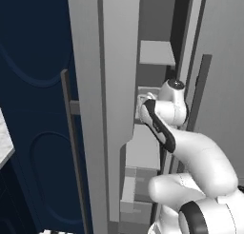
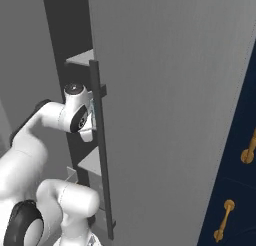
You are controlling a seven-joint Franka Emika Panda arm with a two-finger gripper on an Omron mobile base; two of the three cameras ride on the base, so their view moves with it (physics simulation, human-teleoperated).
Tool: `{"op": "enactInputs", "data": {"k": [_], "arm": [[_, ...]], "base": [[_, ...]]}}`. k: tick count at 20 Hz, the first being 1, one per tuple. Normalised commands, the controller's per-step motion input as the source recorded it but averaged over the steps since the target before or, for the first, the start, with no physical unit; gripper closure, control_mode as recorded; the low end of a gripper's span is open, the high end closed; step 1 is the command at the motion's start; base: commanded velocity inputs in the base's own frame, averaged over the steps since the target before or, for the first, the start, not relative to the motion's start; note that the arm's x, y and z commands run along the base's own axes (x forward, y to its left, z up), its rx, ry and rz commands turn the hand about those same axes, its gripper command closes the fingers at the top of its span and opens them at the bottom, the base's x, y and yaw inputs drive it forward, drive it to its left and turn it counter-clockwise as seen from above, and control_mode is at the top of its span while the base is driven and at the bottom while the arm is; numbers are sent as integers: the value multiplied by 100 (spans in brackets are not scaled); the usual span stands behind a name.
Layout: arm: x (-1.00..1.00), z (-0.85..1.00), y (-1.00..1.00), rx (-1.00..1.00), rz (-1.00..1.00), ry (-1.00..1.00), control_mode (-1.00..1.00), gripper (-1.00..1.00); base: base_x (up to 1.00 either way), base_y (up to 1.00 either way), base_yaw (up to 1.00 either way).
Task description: Take the meat container that has the fish and place it on the second highest rack of the freezer. Then take the vegetable container that has the carrot and potato and place it on the highest rack of the freezer.
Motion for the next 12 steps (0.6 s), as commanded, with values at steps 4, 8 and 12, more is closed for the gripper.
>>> {"op": "enactInputs", "data": {"k": [4,8,12], "arm": [[99,-5,0,0,0,8,-100,100],[90,-9,0,0,0,0,-100,100],[76,-43,-1,0,0,1,-100,100]], "base": [[0,0,0],[0,0,0],[0,0,0]]}}
